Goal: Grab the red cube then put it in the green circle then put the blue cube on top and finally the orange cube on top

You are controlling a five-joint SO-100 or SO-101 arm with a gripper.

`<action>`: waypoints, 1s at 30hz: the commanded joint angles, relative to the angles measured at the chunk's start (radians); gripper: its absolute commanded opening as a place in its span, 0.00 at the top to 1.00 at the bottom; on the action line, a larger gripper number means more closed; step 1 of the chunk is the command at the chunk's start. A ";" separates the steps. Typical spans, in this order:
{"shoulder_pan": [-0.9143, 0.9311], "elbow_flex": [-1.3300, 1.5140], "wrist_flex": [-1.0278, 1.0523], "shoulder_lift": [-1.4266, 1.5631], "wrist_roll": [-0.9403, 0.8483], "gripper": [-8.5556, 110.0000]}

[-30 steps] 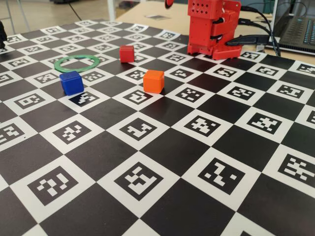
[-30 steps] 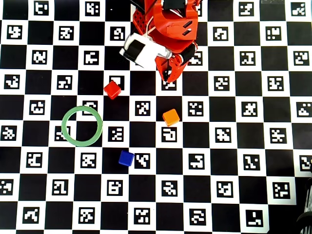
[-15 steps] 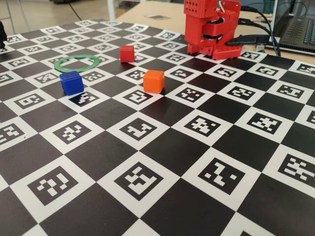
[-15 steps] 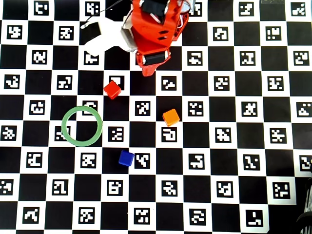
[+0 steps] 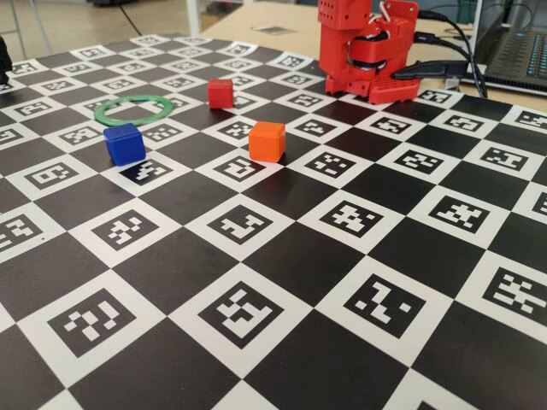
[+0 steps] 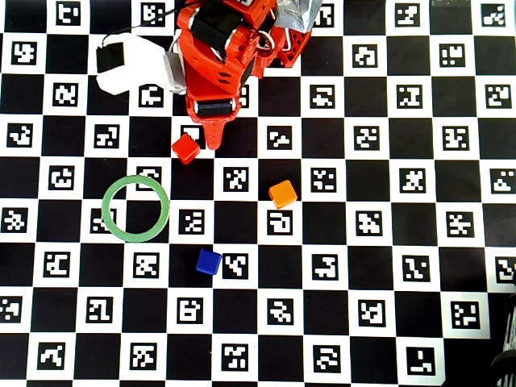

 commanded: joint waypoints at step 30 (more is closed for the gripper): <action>0.153 0.423 -0.696 -0.293 -0.210 0.54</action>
